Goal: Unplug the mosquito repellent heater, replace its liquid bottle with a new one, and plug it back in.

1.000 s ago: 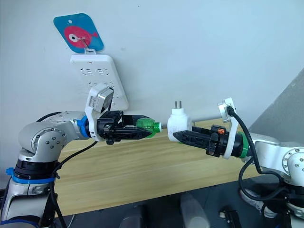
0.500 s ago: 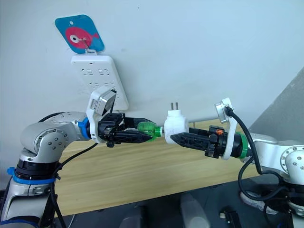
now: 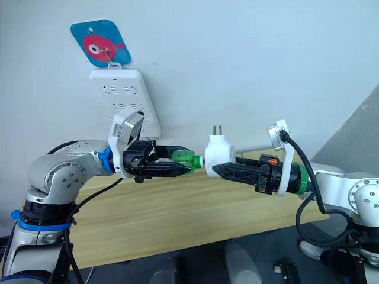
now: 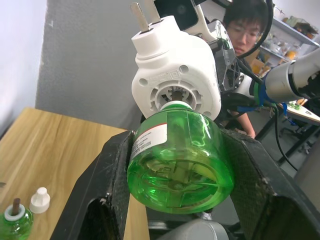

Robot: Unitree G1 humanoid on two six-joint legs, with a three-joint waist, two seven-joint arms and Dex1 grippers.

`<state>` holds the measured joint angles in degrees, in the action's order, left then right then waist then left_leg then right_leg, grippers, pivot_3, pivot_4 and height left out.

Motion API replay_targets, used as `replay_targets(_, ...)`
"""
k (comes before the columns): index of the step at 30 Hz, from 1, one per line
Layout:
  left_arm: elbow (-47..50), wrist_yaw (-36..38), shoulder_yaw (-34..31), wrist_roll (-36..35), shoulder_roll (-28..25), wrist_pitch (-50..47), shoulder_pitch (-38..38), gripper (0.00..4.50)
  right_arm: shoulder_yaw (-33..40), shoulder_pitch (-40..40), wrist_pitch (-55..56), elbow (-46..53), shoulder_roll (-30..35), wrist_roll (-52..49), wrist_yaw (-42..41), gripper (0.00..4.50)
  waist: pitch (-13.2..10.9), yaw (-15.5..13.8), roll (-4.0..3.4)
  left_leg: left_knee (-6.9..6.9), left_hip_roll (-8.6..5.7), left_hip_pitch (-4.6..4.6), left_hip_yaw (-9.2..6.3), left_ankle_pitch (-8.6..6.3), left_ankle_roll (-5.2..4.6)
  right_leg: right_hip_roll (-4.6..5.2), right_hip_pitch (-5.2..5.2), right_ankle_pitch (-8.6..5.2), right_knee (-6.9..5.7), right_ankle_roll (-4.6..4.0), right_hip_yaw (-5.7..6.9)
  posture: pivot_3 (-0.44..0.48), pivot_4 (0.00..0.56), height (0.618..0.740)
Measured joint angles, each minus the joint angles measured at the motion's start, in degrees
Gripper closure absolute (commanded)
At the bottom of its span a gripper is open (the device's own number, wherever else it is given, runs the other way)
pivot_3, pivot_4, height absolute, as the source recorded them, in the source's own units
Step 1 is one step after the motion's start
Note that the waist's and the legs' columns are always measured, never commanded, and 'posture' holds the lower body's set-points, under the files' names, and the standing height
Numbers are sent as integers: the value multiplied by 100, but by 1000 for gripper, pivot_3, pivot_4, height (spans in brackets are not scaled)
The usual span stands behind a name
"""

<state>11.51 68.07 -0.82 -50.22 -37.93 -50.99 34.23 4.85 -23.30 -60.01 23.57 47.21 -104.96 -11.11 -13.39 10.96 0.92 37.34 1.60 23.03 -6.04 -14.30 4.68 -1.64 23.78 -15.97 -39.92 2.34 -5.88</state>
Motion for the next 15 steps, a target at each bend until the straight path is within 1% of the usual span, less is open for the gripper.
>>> replay_targets(4, -6, -10, -26, -22, 5, -39, 0, 2204, -29, 1, 38, 0, 1, 1, 2, 1553, 9, 0, -1, 0, 0, 0, 0, 0, 0, 0, 0, 0, 0, 0, 0, -206, 136, 736)
replay_targets(15, -53, -108, -85, -322, -10, -509, 54, 2204, -67, 156, 61, 1, 25, -48, -97, 1553, 13, -4, -1, 6, 0, 0, -1, 0, 0, 0, -2, 0, -3, 0, 1, -202, 139, 736)
